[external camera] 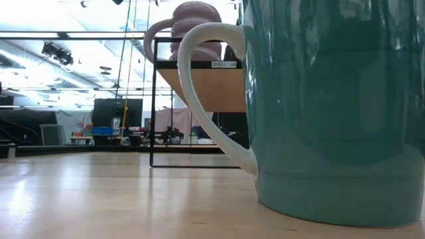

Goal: Place coffee mugs
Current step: Put the brown and green mug on the shelf

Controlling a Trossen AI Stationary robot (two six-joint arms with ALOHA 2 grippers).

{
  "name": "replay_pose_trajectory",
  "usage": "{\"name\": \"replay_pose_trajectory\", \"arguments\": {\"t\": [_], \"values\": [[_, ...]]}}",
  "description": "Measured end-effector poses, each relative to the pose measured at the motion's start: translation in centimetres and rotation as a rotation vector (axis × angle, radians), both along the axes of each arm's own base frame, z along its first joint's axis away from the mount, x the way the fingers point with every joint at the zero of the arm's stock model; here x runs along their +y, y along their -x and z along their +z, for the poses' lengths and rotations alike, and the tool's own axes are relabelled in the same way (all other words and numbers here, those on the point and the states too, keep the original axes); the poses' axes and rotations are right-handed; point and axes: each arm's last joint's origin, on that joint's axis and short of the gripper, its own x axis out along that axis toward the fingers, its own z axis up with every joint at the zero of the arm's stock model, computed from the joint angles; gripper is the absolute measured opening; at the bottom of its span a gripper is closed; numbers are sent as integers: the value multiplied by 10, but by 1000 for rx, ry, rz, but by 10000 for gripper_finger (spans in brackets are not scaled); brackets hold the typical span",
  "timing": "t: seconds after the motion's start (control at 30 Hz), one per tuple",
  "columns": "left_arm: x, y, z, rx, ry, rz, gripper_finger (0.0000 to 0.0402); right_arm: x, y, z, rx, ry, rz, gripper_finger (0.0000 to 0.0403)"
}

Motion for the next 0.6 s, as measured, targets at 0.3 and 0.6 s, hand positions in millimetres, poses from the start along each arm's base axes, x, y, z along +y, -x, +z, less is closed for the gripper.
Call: {"name": "replay_pose_trajectory", "arguments": {"t": [0.3, 0.6], "values": [[0, 0, 0, 0, 1, 0, 117, 0, -1, 0, -6, 3, -10, 94], [0, -1, 1, -12, 3, 1, 117, -1, -2, 2, -32, -11, -146, 116]]}}
